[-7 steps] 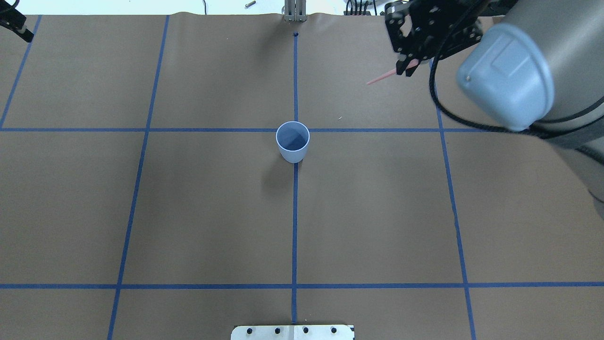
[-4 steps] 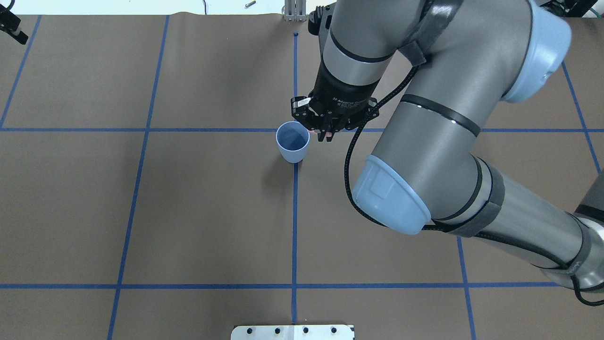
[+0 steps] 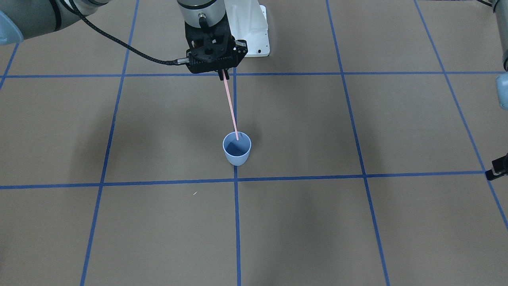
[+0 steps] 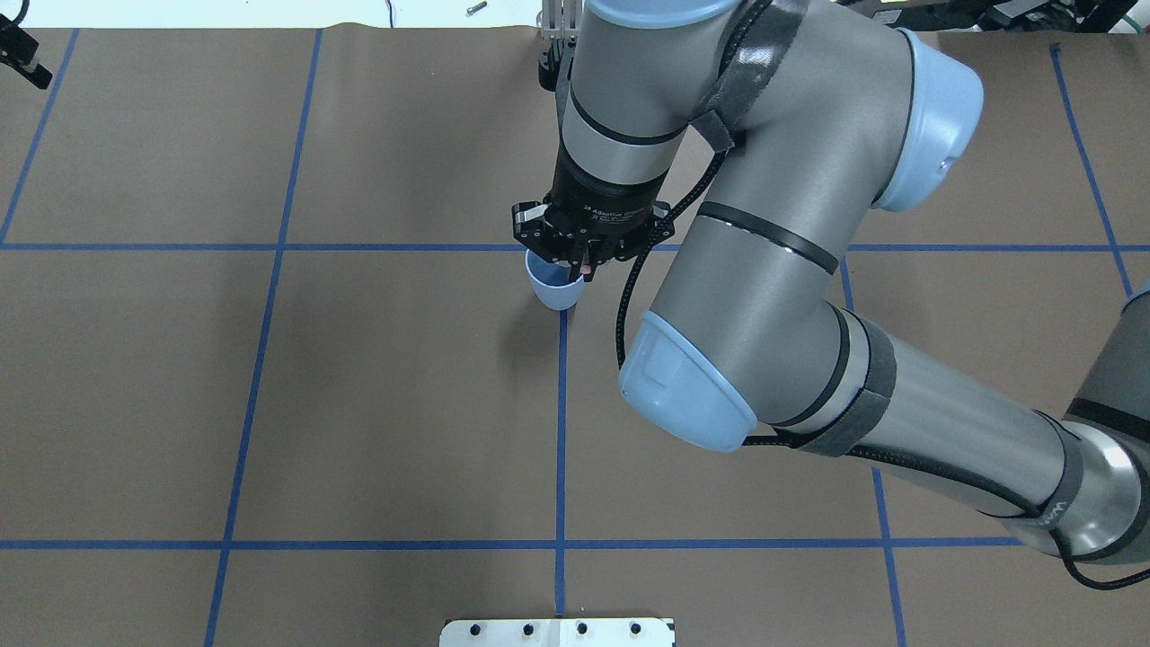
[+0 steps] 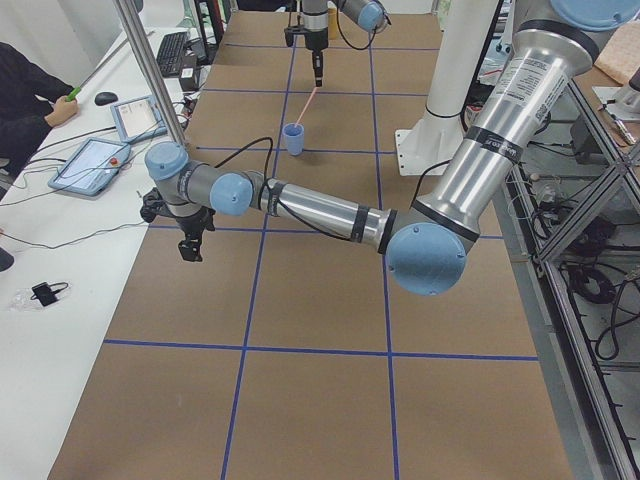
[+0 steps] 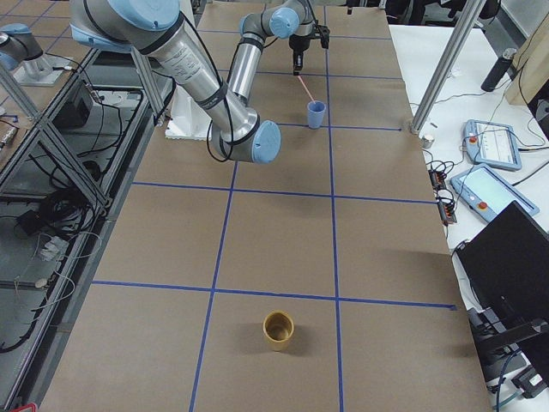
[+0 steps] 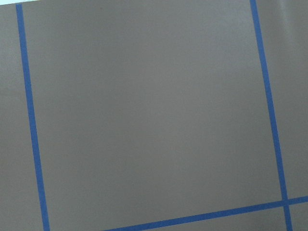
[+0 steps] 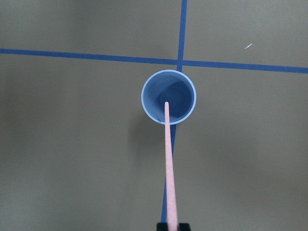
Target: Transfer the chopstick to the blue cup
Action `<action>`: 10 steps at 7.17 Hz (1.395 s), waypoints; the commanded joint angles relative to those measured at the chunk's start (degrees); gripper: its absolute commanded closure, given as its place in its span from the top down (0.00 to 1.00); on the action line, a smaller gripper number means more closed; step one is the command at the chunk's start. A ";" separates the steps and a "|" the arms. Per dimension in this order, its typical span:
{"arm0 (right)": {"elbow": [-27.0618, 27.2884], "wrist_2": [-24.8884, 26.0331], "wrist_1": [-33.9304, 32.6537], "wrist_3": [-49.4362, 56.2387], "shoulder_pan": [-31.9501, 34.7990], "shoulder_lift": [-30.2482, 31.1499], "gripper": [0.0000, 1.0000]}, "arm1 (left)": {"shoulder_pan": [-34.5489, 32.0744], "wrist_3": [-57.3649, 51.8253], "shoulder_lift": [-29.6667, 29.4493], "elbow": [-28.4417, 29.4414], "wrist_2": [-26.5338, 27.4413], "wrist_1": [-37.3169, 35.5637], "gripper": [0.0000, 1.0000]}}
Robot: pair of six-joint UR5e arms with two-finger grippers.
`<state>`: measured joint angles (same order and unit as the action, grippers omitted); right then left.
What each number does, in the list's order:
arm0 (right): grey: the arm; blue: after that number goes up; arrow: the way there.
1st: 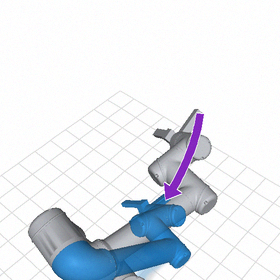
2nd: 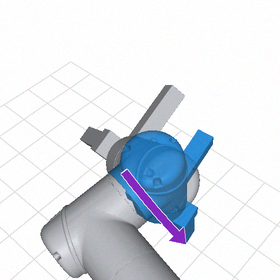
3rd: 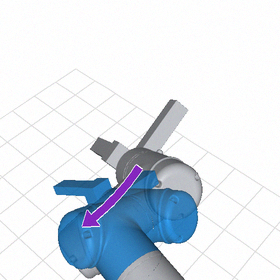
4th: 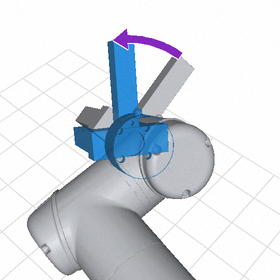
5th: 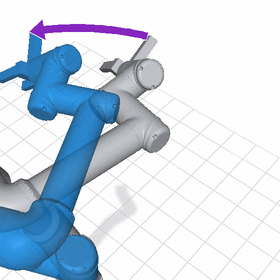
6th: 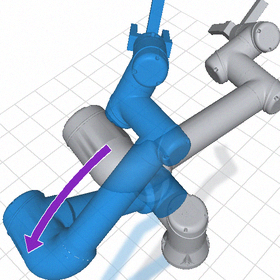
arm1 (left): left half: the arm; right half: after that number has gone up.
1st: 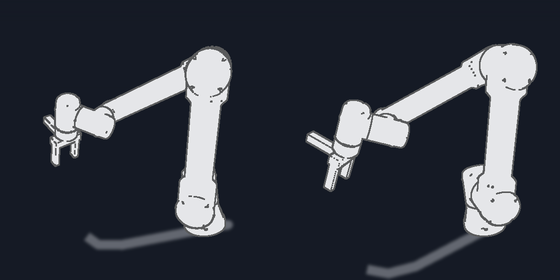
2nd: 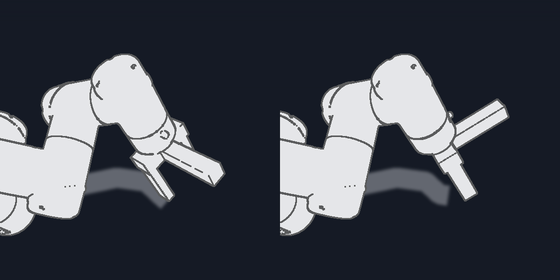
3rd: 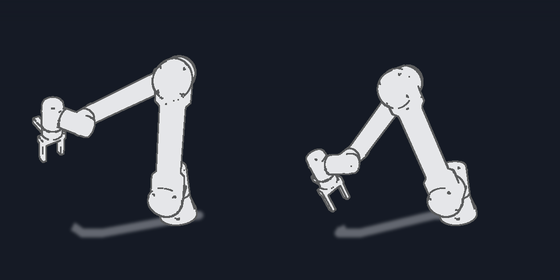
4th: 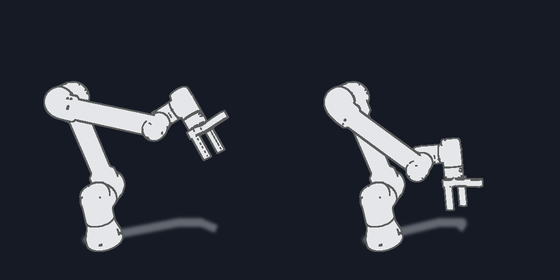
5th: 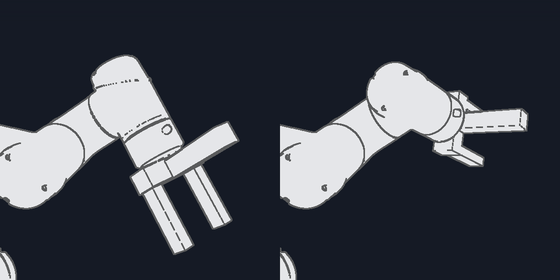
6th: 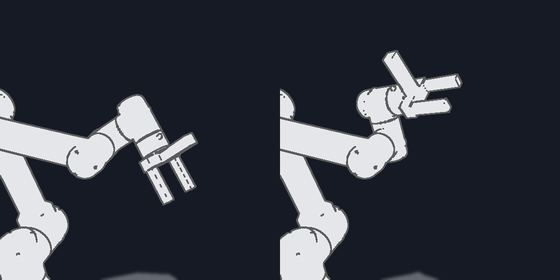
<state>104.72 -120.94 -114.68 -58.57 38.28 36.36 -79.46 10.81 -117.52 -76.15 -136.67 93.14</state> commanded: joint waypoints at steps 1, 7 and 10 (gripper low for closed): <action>-2.32 -0.52 0.42 0.30 -0.05 -0.41 0.00 | 0.00 0.09 0.01 1.09 0.00 1.34 0.99; -9.26 -1.05 7.36 0.39 -0.05 -0.33 0.00 | 0.00 0.09 0.19 1.09 0.00 1.35 0.99; -10.59 -1.05 8.94 0.12 0.04 -0.07 0.08 | 0.00 0.09 0.10 1.09 0.00 1.35 0.99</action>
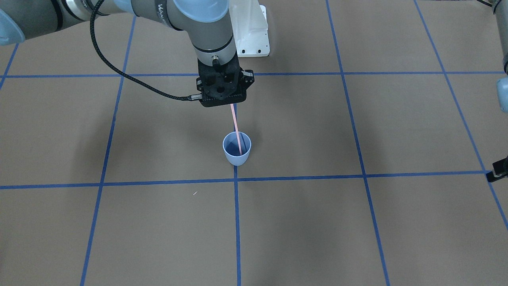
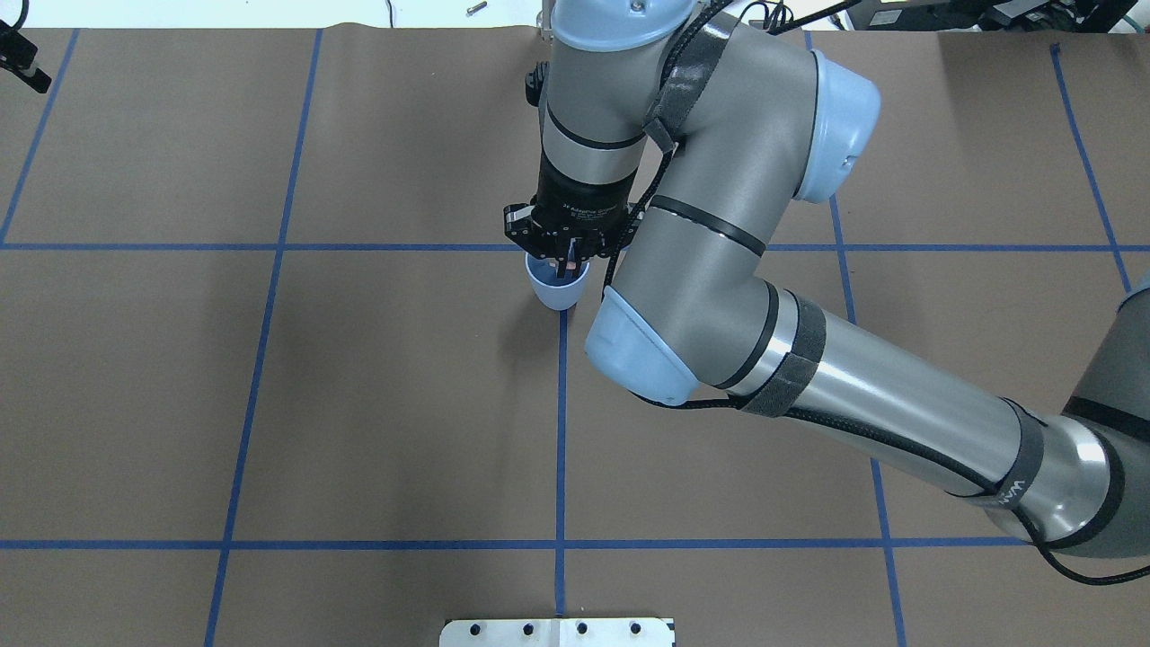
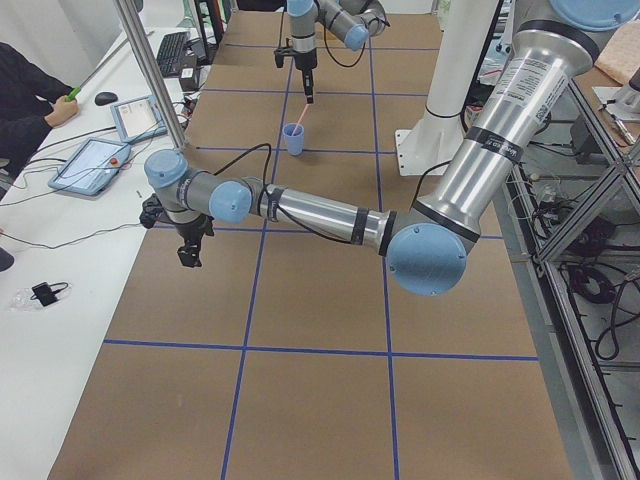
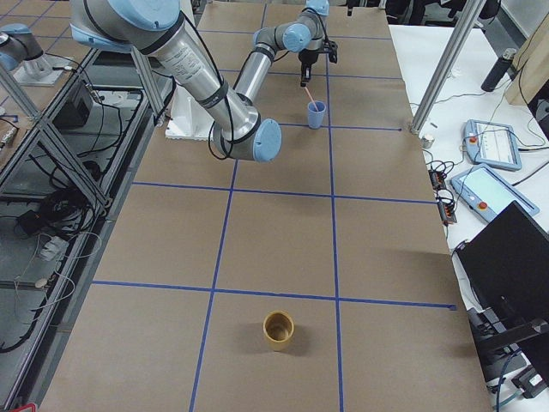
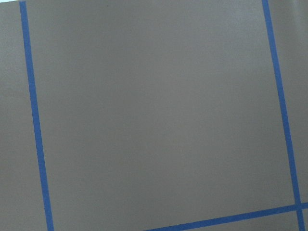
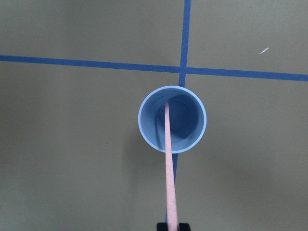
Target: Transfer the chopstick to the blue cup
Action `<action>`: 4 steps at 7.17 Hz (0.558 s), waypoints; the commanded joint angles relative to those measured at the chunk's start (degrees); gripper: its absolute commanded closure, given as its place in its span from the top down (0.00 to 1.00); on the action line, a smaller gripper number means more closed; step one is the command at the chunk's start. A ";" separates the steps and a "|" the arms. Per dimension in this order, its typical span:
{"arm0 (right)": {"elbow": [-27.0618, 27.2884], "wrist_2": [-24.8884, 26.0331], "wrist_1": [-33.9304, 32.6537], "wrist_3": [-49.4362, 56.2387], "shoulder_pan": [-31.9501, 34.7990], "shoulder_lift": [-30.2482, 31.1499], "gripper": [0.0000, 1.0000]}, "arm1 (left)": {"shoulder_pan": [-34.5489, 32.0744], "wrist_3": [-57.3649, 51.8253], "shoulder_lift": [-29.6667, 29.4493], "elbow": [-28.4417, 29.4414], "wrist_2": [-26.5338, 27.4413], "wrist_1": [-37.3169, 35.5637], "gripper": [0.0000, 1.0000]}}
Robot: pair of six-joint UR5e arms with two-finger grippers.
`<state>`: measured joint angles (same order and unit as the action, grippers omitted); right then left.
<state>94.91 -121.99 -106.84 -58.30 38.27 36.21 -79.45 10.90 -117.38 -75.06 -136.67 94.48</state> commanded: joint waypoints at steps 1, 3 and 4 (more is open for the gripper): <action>-2.00 0.00 1.80 -0.32 0.05 0.26 0.50 | 0.00 0.00 -0.04 0.00 0.00 0.09 0.99; -2.54 0.00 2.77 -1.98 0.14 0.27 1.00 | 0.00 0.09 -0.04 -0.17 -0.09 0.09 0.99; -2.10 -0.09 2.78 -2.08 0.40 0.09 1.00 | -0.09 0.09 -0.04 -0.44 -0.09 0.09 0.99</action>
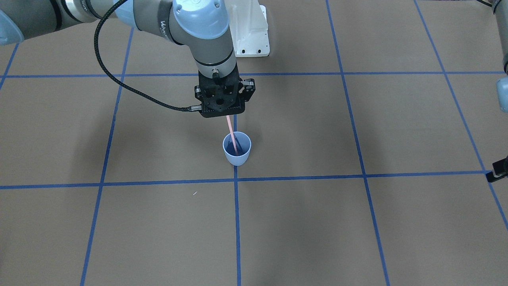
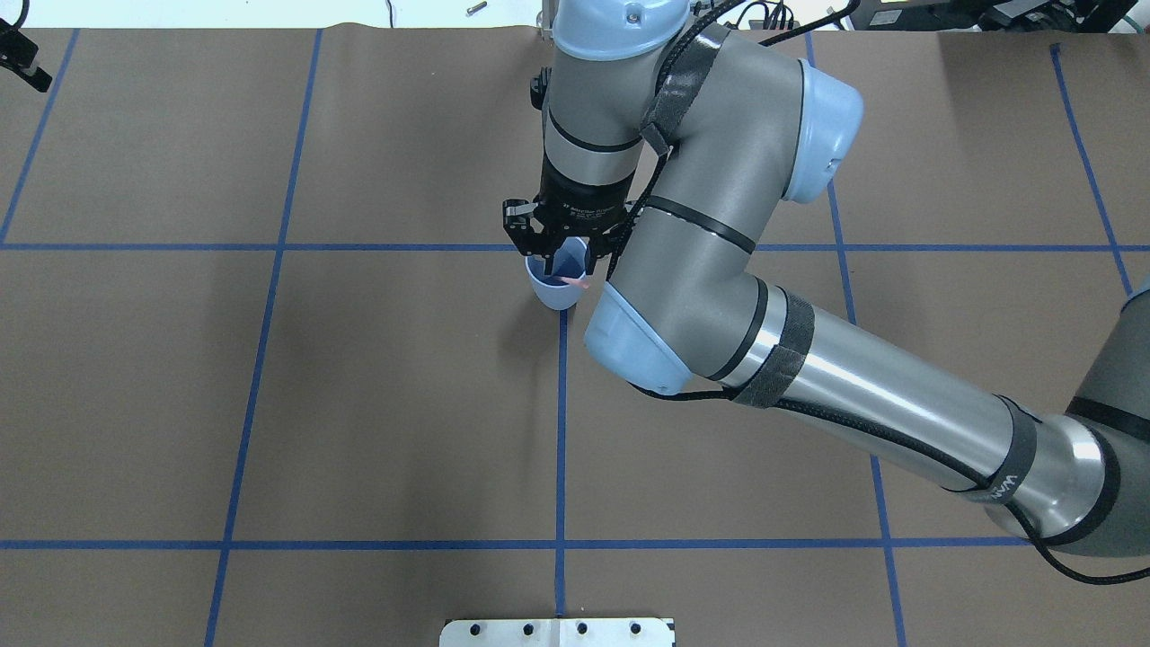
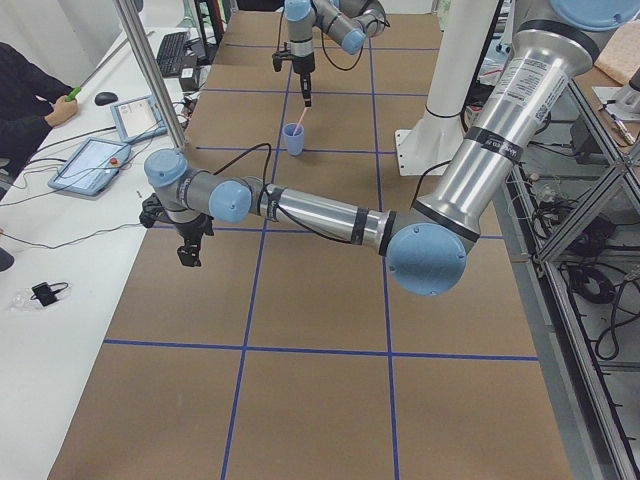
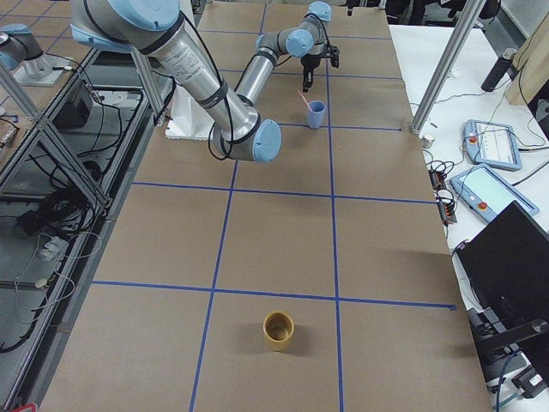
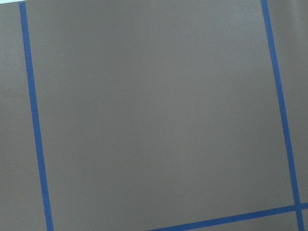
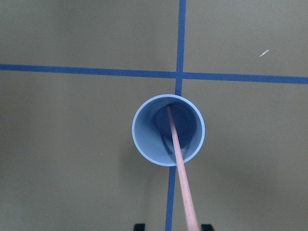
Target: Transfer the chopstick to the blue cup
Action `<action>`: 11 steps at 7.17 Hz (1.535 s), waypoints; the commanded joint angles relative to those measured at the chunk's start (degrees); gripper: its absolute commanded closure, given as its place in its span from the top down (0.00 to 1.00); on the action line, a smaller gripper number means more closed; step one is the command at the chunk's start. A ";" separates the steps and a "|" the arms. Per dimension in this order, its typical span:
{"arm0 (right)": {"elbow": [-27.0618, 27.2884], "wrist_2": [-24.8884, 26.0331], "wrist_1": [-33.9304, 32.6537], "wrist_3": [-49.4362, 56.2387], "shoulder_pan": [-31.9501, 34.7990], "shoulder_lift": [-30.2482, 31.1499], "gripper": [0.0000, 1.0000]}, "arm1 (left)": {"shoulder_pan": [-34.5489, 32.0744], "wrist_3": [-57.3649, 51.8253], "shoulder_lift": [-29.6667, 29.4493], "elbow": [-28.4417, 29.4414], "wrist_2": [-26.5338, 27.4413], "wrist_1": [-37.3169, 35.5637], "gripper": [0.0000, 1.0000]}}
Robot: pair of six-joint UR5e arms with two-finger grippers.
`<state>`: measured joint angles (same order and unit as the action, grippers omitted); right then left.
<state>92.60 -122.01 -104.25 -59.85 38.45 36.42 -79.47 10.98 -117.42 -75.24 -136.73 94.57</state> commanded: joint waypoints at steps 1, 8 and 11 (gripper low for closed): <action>1.26 -0.94 0.10 -0.79 1.79 -0.04 1.00 | -0.07 0.01 0.00 -0.43 -0.03 0.01 0.99; 10.69 -5.35 0.18 29.74 28.22 28.31 1.00 | -0.07 0.36 10.27 -7.20 0.23 12.83 0.99; 9.00 -14.06 0.18 51.50 40.70 40.16 1.00 | -1.29 -0.08 13.16 -7.99 0.23 12.84 0.99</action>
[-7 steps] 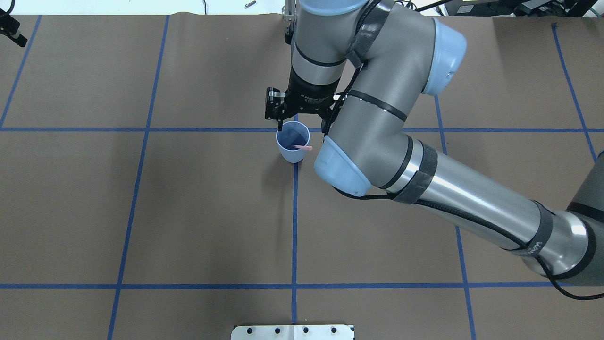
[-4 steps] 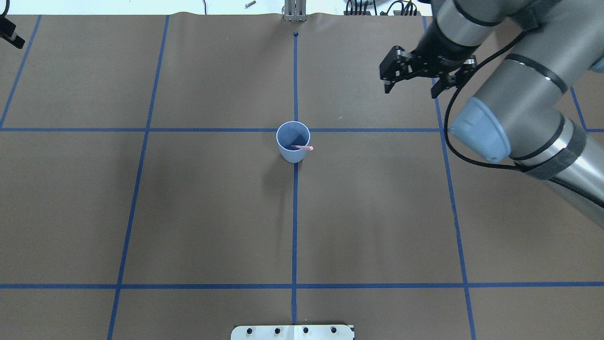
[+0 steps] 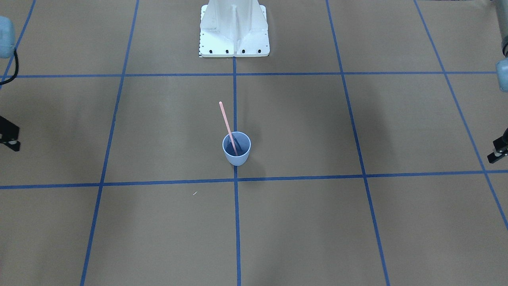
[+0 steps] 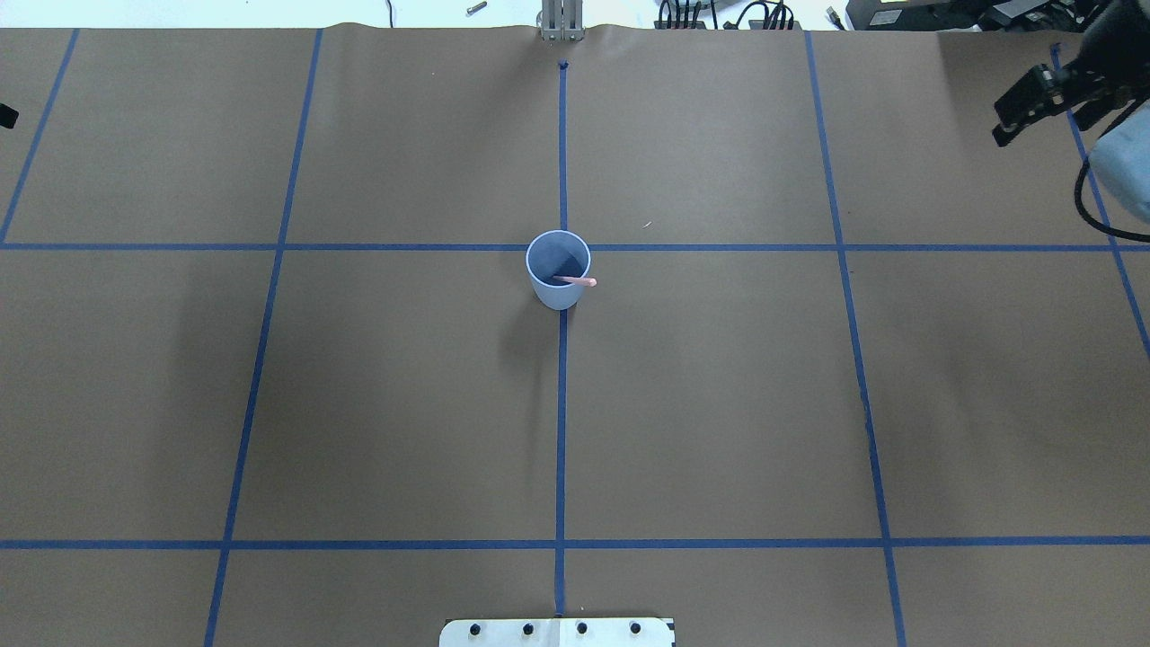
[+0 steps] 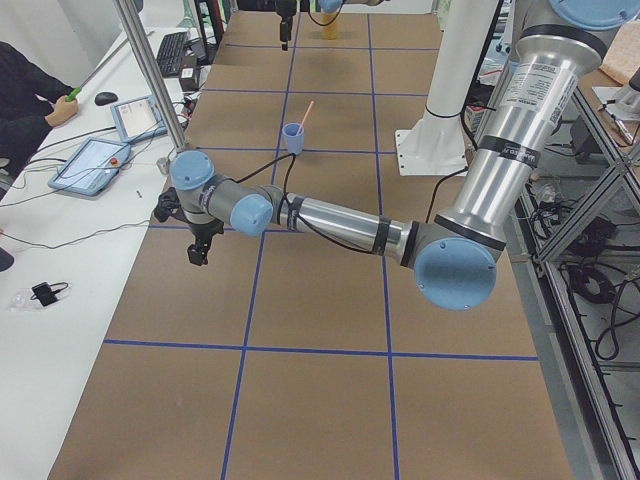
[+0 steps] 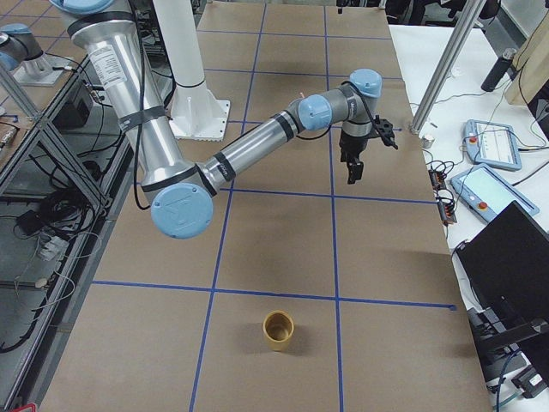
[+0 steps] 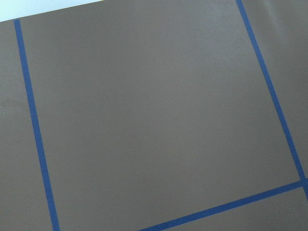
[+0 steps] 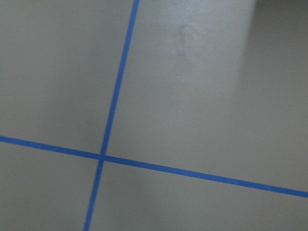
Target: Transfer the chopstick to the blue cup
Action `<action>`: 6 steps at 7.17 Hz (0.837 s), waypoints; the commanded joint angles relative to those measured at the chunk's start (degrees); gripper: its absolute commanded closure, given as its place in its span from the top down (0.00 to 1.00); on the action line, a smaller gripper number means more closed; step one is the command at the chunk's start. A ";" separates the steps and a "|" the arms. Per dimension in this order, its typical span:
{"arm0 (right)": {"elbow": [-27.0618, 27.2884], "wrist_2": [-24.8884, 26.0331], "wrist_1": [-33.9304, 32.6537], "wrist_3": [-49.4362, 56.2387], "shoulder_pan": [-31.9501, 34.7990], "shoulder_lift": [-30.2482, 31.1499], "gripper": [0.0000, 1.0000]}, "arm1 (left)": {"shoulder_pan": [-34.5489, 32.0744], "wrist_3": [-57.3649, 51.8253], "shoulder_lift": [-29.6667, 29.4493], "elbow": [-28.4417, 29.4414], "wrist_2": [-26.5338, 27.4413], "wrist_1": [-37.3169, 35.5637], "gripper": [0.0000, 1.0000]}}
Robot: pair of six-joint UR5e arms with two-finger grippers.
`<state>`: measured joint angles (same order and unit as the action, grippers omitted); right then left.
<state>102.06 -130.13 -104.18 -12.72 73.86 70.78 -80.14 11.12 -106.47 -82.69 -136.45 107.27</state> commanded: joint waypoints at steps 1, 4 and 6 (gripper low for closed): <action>-0.45 -8.10 3.60 4.46 8.55 10.99 1.00 | -1.68 -0.22 3.89 -0.54 0.05 0.13 0.99; -5.09 -6.46 8.73 4.45 9.11 16.49 1.00 | -4.40 -0.13 10.04 -0.46 0.22 0.30 0.99; -6.78 -4.96 8.73 9.51 11.55 17.89 1.00 | -4.68 -0.22 12.43 -0.80 2.50 0.30 0.99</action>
<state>96.19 -135.73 -95.57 -6.80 83.82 87.44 -84.43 10.91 -95.27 -83.19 -134.84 107.61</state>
